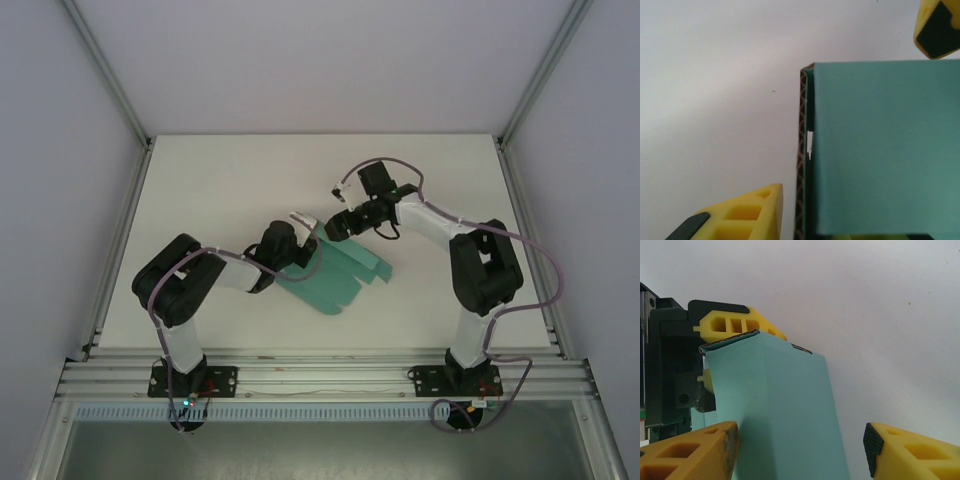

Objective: Assemble paper box

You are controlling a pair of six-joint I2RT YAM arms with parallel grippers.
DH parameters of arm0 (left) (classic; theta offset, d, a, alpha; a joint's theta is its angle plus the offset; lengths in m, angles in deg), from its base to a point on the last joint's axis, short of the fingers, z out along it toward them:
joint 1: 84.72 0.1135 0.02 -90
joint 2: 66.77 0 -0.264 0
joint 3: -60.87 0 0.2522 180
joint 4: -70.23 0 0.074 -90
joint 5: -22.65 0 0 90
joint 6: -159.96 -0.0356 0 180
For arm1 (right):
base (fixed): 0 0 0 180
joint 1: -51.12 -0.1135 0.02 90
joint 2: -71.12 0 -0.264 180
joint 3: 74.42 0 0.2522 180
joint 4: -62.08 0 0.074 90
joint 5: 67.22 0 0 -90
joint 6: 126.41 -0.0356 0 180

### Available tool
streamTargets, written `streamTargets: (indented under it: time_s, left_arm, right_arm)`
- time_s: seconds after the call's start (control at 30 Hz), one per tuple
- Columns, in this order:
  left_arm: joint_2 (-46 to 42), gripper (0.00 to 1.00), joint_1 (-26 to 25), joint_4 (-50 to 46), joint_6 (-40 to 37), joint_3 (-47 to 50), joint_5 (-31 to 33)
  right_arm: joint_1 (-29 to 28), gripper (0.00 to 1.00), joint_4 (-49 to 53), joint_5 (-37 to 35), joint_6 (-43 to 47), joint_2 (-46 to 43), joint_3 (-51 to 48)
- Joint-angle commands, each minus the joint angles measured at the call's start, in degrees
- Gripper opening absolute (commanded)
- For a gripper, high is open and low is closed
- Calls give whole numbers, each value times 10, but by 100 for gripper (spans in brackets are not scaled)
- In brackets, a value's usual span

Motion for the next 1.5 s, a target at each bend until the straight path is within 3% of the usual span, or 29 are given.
streamTargets:
  time_s: [0.0, 0.07, 0.13, 0.2, 0.37, 0.47, 0.73, 0.93, 1.07, 1.23, 1.33, 1.47]
  left_arm:
    - [11, 27, 3, 44, 24, -9, 6]
    - [27, 24, 3, 43, 26, -32, -19]
    - [47, 0, 3, 11, 28, -68, -16]
    - [67, 0, 2, -23, 30, -94, 20]
    - [88, 0, -10, -75, 70, -111, 238]
    - [94, 0, -14, -98, 104, -113, 330]
    - [28, 0, -17, -60, 57, -66, 202]
    - [-39, 0, -5, -115, 85, -60, 142]
    - [-85, 0, 30, -138, 135, -47, 46]
    - [-133, 0, 83, -159, 199, -42, -115]
    - [-142, 0, 87, -213, 215, -68, -144]
    - [-141, 0, 87, -263, 233, -97, -184]
  right_arm:
    - [-3, 66, 54, -49, 3, 45, -20]
    - [-3, 66, 59, -43, 3, 51, -15]
    - [-2, 65, 66, -46, -3, 56, -10]
    - [-2, 64, 71, -49, -11, 56, -8]
    - [-2, 64, 53, -42, -81, 43, -17]
    - [-1, 64, 48, -33, -122, 38, -20]
    - [27, 76, 37, -99, -103, -34, -10]
    - [57, 100, 42, -125, 12, -184, -36]
    - [91, 100, 32, -112, 35, -276, -87]
    - [120, 98, 30, 24, 65, -314, -133]
    - [118, 92, 28, 72, 76, -294, -123]
    - [102, 88, 7, 76, 89, -274, -107]
